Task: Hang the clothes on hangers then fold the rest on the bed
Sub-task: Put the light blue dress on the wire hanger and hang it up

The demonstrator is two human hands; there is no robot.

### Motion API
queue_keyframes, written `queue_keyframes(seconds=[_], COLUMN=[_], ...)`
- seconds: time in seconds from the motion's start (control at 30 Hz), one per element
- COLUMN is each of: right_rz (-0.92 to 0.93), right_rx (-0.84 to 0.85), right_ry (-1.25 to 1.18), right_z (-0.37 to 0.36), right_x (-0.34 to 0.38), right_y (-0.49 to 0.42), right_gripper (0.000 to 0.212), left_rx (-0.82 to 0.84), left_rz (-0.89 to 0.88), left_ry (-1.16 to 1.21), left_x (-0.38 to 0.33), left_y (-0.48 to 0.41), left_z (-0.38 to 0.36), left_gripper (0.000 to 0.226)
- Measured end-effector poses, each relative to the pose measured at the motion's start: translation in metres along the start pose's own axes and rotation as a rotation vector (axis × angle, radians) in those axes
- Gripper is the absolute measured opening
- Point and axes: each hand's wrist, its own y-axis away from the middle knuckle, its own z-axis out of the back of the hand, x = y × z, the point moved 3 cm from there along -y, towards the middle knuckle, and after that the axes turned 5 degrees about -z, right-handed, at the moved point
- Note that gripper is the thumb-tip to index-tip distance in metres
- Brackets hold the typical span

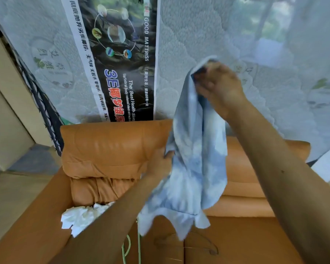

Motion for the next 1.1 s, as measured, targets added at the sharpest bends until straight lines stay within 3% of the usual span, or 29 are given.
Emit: queue_keyframes(seconds=[0.07,0.13,0.23,0.3,0.33,0.4,0.47,0.5,0.57,0.63,0.7,0.8,0.87,1.0,1.1], right_rz=[-0.125,-0.199,-0.264,-0.380,-0.443,-0.462,-0.383,-0.344,-0.319,-0.340,-0.372,-0.377,-0.372,-0.412,-0.490], right_rx=[0.114,0.116,0.161,0.252,0.275,0.275,0.126,0.075,0.024,-0.040,-0.072,-0.079,-0.074,0.027,0.064], right_ry=[0.184,0.350,0.594,0.682,0.662,0.546,0.429,0.347,0.156,0.027,0.053,0.107,0.052,-0.033,-0.018], right_z=[0.012,0.023,0.042,0.048,0.046,0.038,0.034,0.033,0.032,0.035,0.033,0.029,0.022,0.014,0.023], right_x=[-0.026,-0.060,-0.115,-0.148,-0.162,-0.182,-0.185,-0.182,-0.173,-0.164,-0.155,-0.150,-0.145,-0.135,-0.136], right_y=[0.008,0.025,0.069,0.106,0.123,0.146,0.146,0.139,0.119,0.096,0.077,0.059,0.052,0.046,0.043], right_gripper=[0.015,0.025,0.079,0.099,0.095,0.057,0.021,0.016,0.020,0.022,0.028,0.034,0.028,0.019,0.032], left_rx=[-0.002,-0.026,-0.098,-0.069,-0.034,0.011,0.073,0.118,0.191,0.246,0.362,0.521,0.453,0.123,-0.007], left_rz=[0.002,0.027,0.159,0.214,0.216,0.191,0.121,0.051,-0.064,-0.105,-0.208,-0.286,-0.332,-0.162,-0.034], left_ry=[0.075,0.092,0.209,0.261,0.263,0.310,0.311,0.254,0.068,0.011,-0.046,-0.160,-0.198,-0.073,0.121], left_x=[-0.028,-0.047,-0.060,-0.073,-0.079,-0.087,-0.094,-0.096,-0.095,-0.088,-0.079,-0.047,-0.016,0.030,0.021], left_y=[-0.024,-0.052,-0.089,-0.095,-0.095,-0.099,-0.097,-0.095,-0.082,-0.057,-0.020,0.027,0.040,0.033,0.022], left_z=[0.007,0.017,0.030,0.030,0.029,0.025,0.025,0.026,0.028,0.031,0.041,0.051,0.048,0.052,0.058], left_gripper=[0.021,0.023,0.037,0.033,0.029,0.023,0.022,0.024,0.037,0.035,0.037,0.084,0.088,0.025,0.021])
